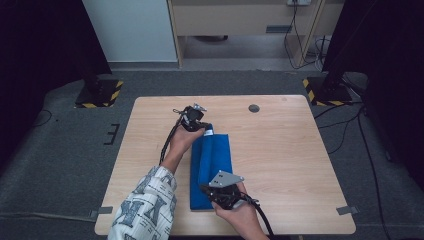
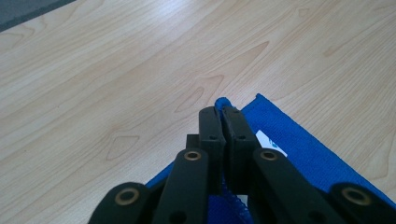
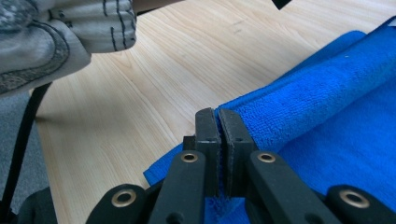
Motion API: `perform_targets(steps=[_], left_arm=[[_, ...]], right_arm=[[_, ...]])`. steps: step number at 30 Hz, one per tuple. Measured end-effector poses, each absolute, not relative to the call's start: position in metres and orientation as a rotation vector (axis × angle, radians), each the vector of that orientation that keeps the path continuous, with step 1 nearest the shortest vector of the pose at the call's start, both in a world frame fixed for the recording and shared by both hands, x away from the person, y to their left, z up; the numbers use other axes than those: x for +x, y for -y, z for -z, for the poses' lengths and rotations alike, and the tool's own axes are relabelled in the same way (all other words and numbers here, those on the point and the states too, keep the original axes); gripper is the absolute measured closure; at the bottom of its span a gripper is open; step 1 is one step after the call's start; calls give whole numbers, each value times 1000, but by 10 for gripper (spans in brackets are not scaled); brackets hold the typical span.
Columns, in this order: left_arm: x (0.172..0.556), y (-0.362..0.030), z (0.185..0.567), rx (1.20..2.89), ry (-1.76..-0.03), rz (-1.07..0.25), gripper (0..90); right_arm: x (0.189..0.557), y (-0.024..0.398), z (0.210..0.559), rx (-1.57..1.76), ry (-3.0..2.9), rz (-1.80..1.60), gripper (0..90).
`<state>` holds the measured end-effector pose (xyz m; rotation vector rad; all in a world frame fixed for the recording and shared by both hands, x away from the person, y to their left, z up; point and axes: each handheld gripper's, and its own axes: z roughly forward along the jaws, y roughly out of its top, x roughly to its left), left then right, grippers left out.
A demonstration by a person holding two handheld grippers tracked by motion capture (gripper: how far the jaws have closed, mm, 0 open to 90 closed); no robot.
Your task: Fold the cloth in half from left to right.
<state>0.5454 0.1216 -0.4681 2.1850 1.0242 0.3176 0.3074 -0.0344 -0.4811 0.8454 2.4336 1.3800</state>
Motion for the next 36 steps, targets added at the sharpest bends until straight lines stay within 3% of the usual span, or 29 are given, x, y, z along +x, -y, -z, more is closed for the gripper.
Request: perform_targets(steps=[24, 36], left_arm=[[549, -108, 483, 2208, -1031, -287, 861], [546, -99, 484, 2195, -995, -259, 802]], right_arm=[[312, 48, 495, 899, -2457, -1326, 850], [312, 57, 501, 948, -2465, -1284, 779]])
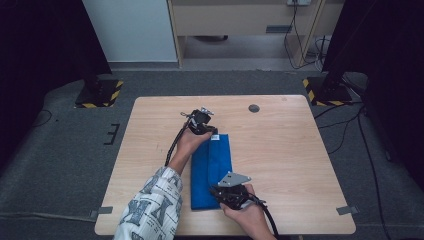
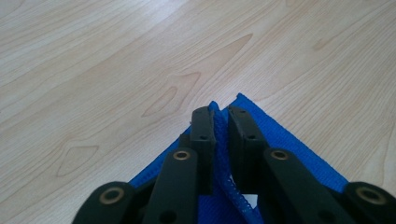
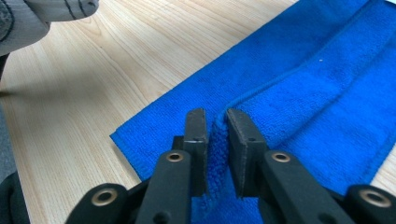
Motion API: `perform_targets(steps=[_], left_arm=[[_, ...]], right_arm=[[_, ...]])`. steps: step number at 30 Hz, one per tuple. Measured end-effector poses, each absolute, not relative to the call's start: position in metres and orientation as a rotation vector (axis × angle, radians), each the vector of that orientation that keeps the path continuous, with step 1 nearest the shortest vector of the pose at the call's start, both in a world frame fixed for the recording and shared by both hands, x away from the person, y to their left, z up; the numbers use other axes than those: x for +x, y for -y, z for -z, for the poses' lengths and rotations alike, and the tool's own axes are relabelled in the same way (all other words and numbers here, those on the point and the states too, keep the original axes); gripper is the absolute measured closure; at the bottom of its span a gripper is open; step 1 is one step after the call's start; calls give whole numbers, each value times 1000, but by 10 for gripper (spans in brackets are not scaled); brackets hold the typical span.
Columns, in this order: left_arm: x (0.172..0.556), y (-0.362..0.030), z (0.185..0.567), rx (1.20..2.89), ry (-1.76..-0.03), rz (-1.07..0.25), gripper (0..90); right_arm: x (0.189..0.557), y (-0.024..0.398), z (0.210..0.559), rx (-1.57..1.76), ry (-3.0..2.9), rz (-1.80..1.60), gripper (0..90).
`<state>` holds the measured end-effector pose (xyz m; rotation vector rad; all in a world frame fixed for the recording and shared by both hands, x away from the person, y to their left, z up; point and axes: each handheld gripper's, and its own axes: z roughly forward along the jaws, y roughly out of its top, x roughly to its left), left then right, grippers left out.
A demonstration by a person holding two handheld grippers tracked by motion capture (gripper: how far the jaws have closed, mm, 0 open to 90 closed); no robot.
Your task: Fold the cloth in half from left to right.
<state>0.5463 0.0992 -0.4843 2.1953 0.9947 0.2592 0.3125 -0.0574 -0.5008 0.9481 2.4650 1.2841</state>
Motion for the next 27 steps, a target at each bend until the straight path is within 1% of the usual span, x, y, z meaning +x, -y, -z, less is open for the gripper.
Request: perform_targets(steps=[8, 12, 15, 19, 27], left_arm=[[544, -92, 484, 2192, -982, -267, 761], [544, -88, 484, 2207, -982, -270, 766], [543, -86, 485, 2207, -974, -261, 770], [542, -83, 484, 2208, -961, -259, 769], [538, -85, 477, 2189, -950, -277, 765]], right_arm=[[312, 63, 502, 981, -2461, -1266, 722], [315, 68, 505, 1011, -2460, -1253, 683], [316, 70, 507, 1029, -2464, -1249, 681], [316, 71, 507, 1040, -2473, -1237, 656], [318, 78, 507, 1061, -2463, -1216, 650]])
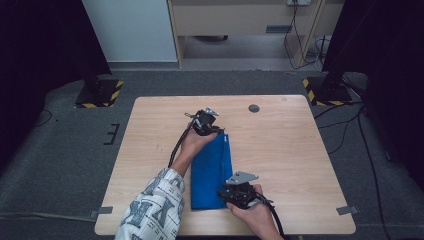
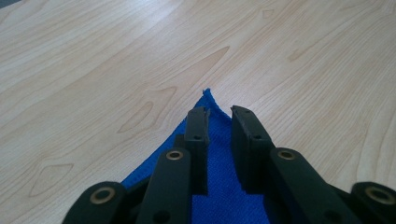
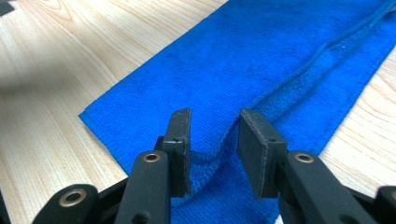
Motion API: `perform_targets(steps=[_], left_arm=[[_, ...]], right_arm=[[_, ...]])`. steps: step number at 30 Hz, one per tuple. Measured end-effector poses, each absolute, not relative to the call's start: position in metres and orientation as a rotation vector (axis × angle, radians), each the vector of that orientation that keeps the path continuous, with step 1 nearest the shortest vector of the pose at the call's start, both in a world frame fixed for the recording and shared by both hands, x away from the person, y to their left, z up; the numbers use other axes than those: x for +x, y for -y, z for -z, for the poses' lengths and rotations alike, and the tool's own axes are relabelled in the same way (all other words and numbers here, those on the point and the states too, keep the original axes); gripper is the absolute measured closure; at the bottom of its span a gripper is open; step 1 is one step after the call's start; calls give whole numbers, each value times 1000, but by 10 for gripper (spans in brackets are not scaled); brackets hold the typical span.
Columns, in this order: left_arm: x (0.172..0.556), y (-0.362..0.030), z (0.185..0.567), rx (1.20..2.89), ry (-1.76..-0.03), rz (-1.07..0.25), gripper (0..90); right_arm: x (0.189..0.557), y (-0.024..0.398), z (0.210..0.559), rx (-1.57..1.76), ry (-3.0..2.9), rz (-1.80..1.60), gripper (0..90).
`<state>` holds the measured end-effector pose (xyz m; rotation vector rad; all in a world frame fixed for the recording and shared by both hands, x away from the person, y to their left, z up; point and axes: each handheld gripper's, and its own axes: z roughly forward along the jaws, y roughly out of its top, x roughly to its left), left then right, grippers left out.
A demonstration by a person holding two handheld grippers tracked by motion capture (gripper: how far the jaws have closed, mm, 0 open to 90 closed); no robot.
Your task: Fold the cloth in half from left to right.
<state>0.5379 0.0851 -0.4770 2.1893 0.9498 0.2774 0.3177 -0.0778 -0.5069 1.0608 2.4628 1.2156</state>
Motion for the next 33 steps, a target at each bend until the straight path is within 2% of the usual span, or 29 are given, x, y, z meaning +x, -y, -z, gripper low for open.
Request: perform_targets(steps=[21, 33], left_arm=[[512, -119, 456, 2159, -905, -342, 749], [505, -132, 457, 2150, -903, -359, 663]], right_arm=[[315, 98, 507, 1113, -2453, -1189, 635], [313, 107, 502, 1129, -2448, -1165, 608]])
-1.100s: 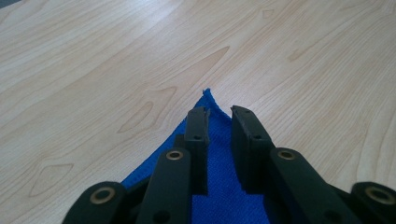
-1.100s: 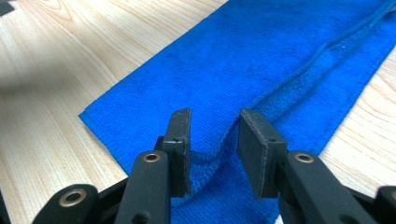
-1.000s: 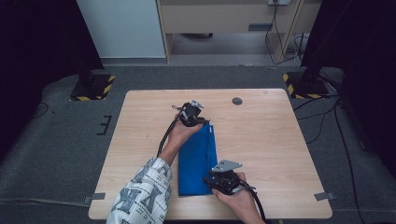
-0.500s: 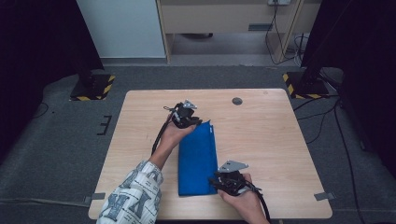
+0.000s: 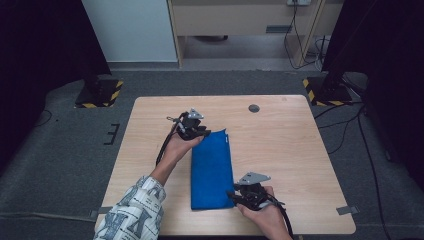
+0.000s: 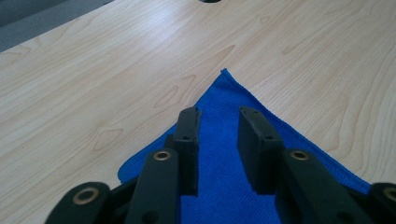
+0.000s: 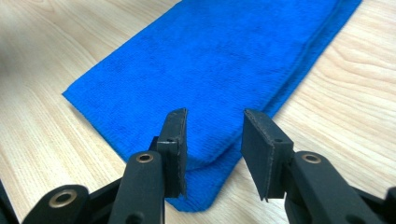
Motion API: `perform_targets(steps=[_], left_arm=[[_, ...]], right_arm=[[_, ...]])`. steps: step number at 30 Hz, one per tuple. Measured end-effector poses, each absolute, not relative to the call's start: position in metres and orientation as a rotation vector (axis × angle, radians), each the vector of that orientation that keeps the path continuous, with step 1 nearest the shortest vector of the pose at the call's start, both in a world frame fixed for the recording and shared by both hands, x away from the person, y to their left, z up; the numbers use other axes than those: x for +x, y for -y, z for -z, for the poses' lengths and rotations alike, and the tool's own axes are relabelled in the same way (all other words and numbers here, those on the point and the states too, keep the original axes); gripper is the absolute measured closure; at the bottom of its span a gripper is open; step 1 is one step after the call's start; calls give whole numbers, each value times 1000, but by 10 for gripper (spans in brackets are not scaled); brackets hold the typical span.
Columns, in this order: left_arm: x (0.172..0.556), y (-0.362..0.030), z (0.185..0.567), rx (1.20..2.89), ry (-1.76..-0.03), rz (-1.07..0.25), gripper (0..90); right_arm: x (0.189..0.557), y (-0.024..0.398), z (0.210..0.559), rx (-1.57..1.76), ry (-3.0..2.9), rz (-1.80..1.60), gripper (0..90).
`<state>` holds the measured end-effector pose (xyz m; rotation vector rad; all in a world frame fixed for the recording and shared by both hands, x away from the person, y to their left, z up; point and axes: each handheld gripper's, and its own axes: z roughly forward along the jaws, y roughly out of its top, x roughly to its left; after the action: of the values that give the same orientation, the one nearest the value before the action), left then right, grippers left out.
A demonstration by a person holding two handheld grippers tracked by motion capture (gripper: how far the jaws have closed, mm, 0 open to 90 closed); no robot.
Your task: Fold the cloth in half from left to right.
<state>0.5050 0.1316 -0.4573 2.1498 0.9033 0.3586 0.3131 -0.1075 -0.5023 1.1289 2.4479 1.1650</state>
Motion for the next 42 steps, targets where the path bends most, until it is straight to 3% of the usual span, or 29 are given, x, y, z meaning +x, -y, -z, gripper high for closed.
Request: perform_targets(steps=[5, 8, 11, 13, 19, 31, 42], left_arm=[[501, -132, 460, 2142, -904, -368, 570], [499, -134, 460, 2132, -920, -376, 411], [499, -137, 459, 2128, -918, -383, 359], [499, -140, 459, 2124, -918, -371, 281], [499, -148, 459, 2105, -946, -389, 163], [497, -161, 464, 2079, -979, -388, 107], [496, -175, 466, 2086, -978, -406, 110]], right_arm=[[313, 112, 499, 1135, -2444, -1146, 582], [319, 115, 495, 1128, -2436, -1147, 566], [324, 117, 493, 1139, -2425, -1162, 542], [334, 120, 491, 1141, -2397, -1165, 477], [356, 120, 483, 1167, -2360, -1161, 340], [395, 103, 490, 1134, -2345, -1097, 183], [416, 88, 485, 1093, -2356, -1060, 114]])
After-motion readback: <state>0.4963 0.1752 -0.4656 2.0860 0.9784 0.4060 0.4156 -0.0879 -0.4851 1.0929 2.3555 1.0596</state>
